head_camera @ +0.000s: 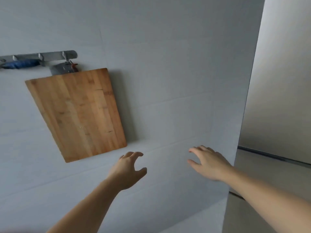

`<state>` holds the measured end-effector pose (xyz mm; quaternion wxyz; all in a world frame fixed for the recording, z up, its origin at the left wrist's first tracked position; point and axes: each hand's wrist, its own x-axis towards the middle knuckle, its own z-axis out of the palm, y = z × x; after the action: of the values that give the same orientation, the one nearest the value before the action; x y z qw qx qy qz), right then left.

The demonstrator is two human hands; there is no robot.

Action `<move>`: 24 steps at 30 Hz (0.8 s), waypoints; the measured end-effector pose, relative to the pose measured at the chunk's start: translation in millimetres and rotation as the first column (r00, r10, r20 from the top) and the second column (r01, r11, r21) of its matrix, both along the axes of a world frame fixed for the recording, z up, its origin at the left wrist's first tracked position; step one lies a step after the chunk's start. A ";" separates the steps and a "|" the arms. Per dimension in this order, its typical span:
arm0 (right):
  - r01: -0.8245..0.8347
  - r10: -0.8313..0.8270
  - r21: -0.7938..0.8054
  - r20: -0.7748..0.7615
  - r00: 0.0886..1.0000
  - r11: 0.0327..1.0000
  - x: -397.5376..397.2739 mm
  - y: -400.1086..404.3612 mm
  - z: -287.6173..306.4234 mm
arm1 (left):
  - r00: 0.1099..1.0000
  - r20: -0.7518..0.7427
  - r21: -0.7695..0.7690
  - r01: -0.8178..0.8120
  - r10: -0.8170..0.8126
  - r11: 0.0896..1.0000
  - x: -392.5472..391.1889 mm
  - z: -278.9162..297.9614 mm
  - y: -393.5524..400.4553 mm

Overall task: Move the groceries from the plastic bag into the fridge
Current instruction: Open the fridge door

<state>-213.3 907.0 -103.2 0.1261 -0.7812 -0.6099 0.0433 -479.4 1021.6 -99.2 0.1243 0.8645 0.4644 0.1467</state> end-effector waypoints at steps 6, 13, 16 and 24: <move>0.163 -0.163 0.009 -0.011 0.987 0.987 69.1 -4.2 16.3 | 0.964 -0.036 0.057 0.266 -0.264 0.962 116.7 2.3 45.9; 0.316 -0.298 -0.002 0.332 0.895 0.949 114.1 -6.3 91.6 | 0.790 0.150 -0.022 0.604 -0.595 0.797 252.0 7.9 71.2; 0.325 -0.255 -0.015 0.586 0.769 0.946 127.7 5.0 127.3 | 0.688 0.318 -0.067 0.702 -0.652 0.709 305.3 19.7 70.9; 0.350 0.018 -0.166 0.921 0.389 0.922 150.5 40.0 160.6 | 0.546 0.486 -0.221 0.832 -0.682 0.509 388.2 27.2 46.4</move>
<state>-62.8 946.9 57.5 -0.3563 -0.7444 -0.4794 -0.2987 -91.2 1068.0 -72.0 0.4401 0.8902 0.0221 0.1157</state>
